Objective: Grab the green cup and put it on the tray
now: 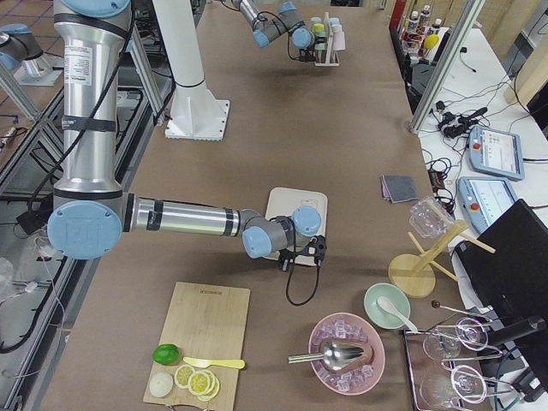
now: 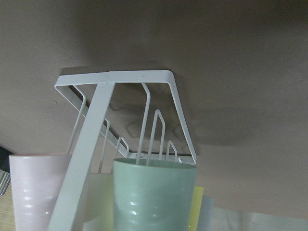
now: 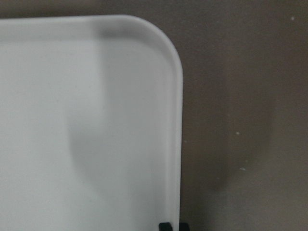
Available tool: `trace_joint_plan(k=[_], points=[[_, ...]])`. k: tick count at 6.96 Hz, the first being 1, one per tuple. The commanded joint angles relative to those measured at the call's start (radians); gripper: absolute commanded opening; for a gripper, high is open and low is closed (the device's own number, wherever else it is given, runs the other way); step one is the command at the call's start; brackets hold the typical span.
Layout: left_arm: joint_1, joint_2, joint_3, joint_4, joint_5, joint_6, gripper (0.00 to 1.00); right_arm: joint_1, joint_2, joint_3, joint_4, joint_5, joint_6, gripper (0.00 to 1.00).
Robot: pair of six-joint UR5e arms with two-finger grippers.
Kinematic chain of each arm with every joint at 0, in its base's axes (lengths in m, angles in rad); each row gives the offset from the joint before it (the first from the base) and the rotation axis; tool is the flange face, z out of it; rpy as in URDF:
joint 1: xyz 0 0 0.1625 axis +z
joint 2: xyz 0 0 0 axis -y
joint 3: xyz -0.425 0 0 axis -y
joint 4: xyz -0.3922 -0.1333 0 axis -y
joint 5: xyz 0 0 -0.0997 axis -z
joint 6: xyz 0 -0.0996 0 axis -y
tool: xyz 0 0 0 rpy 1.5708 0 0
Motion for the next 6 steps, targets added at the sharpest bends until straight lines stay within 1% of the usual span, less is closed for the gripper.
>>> trace_joint_plan(k=[1, 2, 3, 4, 5, 6], points=[[0.003, -0.004, 0.015, -0.009, 0.024, 0.002, 0.97, -0.005, 0.086, 0.041, -0.007, 0.130, 0.012, 0.00], [0.003, -0.003, 0.033, -0.029, 0.026, 0.002, 0.97, -0.067, 0.170, 0.064, -0.011, 0.136, 0.055, 0.00], [0.000, -0.001, 0.053, -0.058, 0.035, 0.002, 0.97, -0.150, 0.263, 0.060, 0.002, 0.135, 0.210, 0.00], [-0.003, 0.000, 0.073, -0.078, 0.041, 0.002, 0.97, -0.238, 0.387, 0.067, -0.002, 0.100, 0.338, 0.00], [-0.005, 0.003, 0.094, -0.104, 0.041, 0.002, 0.97, -0.313, 0.451, 0.061, 0.004, 0.053, 0.409, 0.00], [-0.006, 0.011, 0.111, -0.134, 0.041, 0.003, 0.97, -0.358, 0.480, 0.057, 0.004, 0.029, 0.410, 0.00]])
